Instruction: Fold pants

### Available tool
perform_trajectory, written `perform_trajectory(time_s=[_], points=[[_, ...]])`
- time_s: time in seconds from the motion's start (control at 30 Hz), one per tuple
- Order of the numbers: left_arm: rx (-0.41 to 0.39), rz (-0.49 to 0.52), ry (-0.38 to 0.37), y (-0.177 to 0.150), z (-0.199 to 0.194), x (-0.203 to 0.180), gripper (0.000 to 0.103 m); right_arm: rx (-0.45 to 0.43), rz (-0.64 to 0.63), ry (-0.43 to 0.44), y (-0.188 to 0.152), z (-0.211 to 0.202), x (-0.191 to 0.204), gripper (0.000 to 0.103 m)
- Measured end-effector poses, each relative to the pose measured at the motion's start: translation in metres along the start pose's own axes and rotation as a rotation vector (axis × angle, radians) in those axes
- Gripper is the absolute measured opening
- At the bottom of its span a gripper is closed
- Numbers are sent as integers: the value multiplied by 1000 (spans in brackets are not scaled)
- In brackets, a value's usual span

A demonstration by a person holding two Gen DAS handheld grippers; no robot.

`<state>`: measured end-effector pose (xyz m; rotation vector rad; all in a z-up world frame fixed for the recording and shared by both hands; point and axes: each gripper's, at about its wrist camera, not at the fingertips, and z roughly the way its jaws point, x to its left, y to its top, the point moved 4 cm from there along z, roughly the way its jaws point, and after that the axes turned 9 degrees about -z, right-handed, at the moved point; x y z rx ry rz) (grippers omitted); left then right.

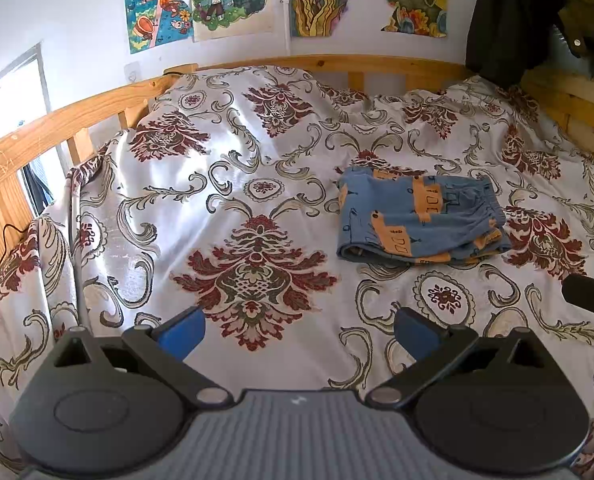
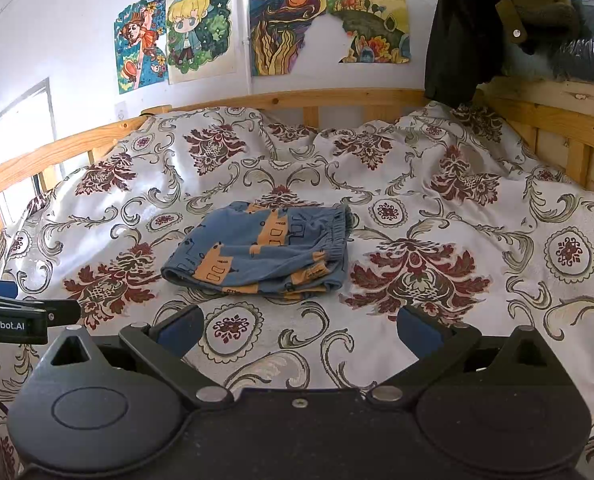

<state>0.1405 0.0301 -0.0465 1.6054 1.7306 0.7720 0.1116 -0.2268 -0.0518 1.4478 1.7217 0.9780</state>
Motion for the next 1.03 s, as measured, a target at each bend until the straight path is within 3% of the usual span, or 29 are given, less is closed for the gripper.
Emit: perform_trajectory(time_s=[1.03], points=[[35, 19, -29, 3, 1, 1, 103, 2, 0, 0, 1, 0, 0, 102]])
